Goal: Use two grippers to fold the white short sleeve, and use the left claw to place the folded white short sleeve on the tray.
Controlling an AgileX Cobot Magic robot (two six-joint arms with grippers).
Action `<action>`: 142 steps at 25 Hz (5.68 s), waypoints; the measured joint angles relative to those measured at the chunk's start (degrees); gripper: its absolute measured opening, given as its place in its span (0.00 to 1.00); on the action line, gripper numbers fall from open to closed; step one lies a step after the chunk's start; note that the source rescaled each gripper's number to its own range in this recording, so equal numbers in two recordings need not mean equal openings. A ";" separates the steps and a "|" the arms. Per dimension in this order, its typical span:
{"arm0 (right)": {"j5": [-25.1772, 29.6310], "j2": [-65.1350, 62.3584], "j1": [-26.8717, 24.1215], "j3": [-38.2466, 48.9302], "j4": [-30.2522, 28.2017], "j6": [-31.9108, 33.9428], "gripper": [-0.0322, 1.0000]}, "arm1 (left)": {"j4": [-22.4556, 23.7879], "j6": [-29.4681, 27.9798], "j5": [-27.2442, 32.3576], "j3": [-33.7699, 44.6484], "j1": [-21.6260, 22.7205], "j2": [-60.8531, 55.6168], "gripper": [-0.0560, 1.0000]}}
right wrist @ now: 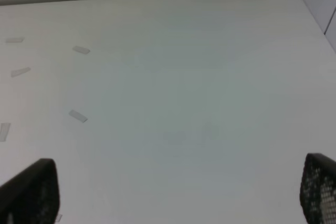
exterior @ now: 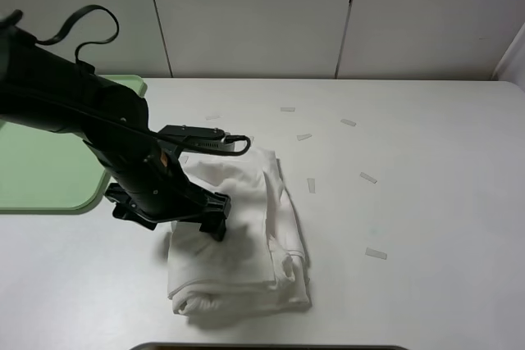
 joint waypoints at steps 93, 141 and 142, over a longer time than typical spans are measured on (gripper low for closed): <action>0.00 0.00 0.00 0.00 0.00 0.00 1.00 | 26.77 28.51 -23.30 -16.17 51.89 8.57 0.99; 0.00 0.00 0.00 0.00 0.00 0.00 1.00 | -1.48 30.57 45.88 -15.37 44.27 -63.66 0.95; 0.00 0.00 0.00 0.00 0.00 0.00 1.00 | -1.48 30.57 45.88 -15.37 44.27 -63.66 0.95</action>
